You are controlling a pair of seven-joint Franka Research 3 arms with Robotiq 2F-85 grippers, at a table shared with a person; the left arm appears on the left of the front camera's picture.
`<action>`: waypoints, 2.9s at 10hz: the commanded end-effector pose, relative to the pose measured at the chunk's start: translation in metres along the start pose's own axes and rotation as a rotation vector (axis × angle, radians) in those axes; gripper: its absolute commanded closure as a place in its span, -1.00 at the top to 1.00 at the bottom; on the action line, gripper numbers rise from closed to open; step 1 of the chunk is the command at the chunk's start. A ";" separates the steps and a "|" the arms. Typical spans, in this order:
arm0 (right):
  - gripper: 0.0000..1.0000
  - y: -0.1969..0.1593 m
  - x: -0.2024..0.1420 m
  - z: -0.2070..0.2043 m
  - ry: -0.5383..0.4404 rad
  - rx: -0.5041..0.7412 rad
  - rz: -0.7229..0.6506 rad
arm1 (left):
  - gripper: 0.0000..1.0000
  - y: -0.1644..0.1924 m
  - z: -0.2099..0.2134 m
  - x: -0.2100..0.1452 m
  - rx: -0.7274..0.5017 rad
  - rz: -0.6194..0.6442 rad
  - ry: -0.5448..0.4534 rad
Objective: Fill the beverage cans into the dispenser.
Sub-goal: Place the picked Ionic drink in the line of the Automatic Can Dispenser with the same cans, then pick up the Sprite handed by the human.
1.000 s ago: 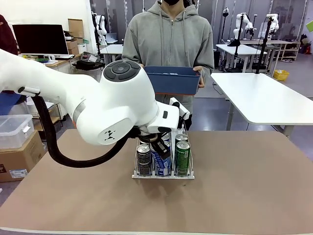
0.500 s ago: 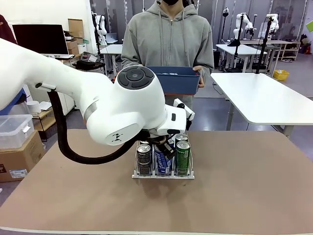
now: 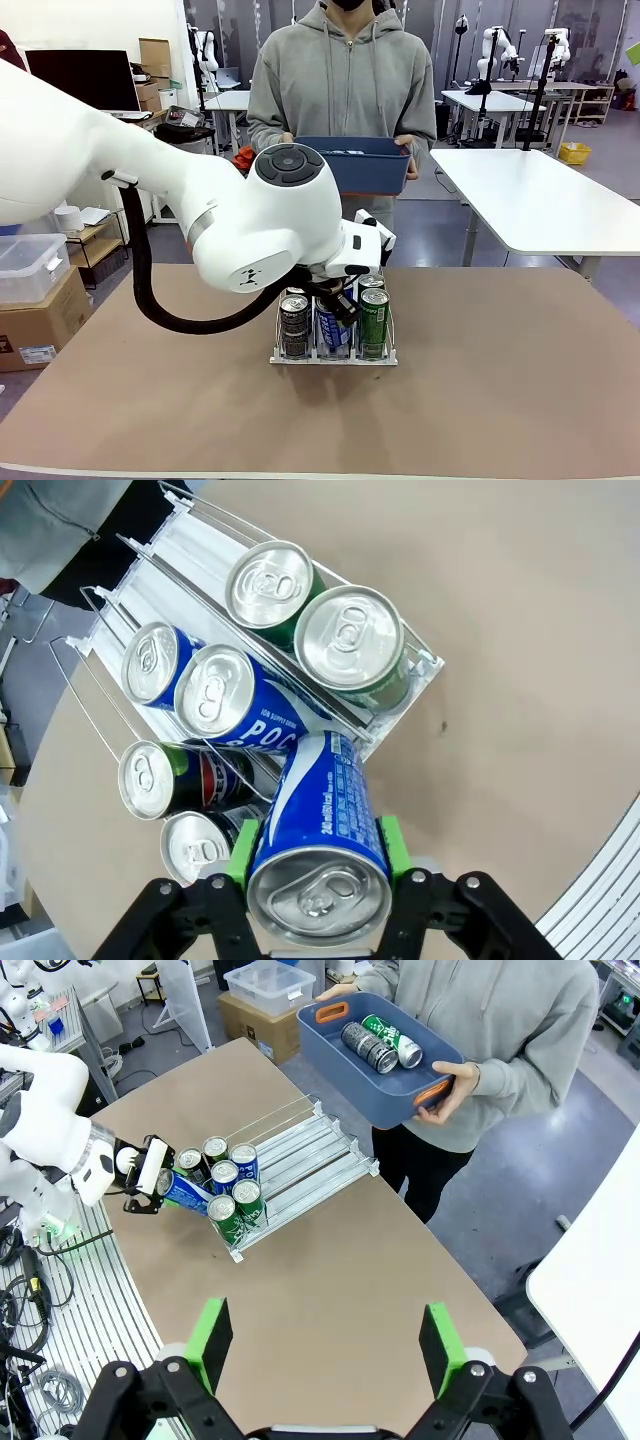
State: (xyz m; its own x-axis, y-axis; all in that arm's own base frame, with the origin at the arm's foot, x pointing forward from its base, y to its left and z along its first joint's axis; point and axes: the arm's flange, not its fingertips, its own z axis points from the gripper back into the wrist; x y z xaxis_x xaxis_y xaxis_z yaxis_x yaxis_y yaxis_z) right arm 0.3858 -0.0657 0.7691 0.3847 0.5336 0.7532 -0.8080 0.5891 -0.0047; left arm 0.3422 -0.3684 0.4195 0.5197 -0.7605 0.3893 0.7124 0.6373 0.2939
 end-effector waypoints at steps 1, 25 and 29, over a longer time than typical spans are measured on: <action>1.00 0.002 -0.001 -0.003 -0.002 0.005 0.002 | 0.15 0.013 -0.014 0.016 0.057 0.030 -0.016; 1.00 0.002 -0.001 -0.003 -0.002 0.005 0.002 | 1.00 0.037 -0.009 0.039 -0.041 0.119 0.135; 1.00 0.002 -0.001 -0.003 -0.002 0.005 0.002 | 1.00 0.037 -0.009 0.039 -0.041 0.119 0.135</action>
State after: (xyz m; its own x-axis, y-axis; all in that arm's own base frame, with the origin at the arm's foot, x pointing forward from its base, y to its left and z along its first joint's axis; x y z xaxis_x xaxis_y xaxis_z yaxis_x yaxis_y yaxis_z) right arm 0.3858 -0.0658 0.7691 0.3849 0.5335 0.7532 -0.8078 0.5895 -0.0048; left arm 0.3898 -0.3748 0.4356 0.6549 -0.6946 0.2978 0.6620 0.7173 0.2173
